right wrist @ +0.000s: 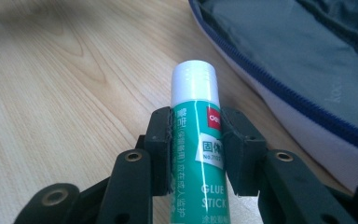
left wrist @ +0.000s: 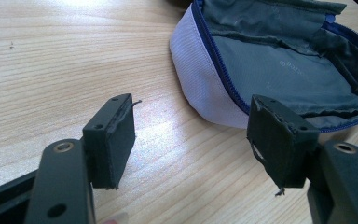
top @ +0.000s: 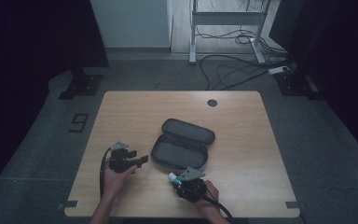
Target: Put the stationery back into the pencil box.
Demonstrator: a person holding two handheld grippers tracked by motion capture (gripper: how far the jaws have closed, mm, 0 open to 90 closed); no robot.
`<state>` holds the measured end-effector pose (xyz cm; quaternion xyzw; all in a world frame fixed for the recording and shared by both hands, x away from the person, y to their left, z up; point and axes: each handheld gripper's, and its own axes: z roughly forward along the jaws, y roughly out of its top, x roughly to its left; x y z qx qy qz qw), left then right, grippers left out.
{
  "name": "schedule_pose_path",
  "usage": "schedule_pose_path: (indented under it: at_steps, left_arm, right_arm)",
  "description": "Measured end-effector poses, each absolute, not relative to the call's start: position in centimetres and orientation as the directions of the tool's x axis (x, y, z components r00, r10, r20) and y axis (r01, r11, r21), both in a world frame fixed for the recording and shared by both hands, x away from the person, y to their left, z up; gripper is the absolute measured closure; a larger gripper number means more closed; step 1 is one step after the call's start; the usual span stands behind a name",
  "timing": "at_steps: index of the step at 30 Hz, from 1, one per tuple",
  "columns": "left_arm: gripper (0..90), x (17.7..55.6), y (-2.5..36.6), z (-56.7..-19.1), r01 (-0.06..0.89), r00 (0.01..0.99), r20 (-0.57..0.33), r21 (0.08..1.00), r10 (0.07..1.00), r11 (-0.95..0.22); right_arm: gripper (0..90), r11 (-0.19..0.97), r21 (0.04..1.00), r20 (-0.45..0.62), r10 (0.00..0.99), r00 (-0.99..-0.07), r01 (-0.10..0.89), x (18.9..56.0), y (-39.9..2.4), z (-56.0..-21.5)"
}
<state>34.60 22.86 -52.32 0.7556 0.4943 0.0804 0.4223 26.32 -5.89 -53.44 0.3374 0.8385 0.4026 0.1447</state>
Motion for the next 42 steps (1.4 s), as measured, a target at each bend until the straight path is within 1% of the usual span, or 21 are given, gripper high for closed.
schedule_pose_path:
  at_steps: [11, 17, 42]
  left_arm:
    - [32.8, 34.7, 22.6, -52.6, 0.684, 0.502, -0.293, 0.71, 0.814, -0.167]
    - [32.7, 34.8, 22.6, -52.8, 0.689, 0.501, -0.291, 0.704, 0.815, -0.173]
    - [32.6, 35.0, 22.3, -53.3, 0.699, 0.503, -0.288, 0.69, 0.815, -0.187]
  right_arm:
    - [64.6, 0.394, 0.808, 0.048, 0.697, -0.716, 0.438, 26.6, -6.9, -51.8]
    - [64.7, 0.384, 0.816, 0.045, 0.702, -0.71, 0.432, 26.8, -7.3, -51.3]
    - [64.7, 0.344, 0.83, 0.052, 0.736, -0.675, 0.439, 28.1, -8.2, -50.9]
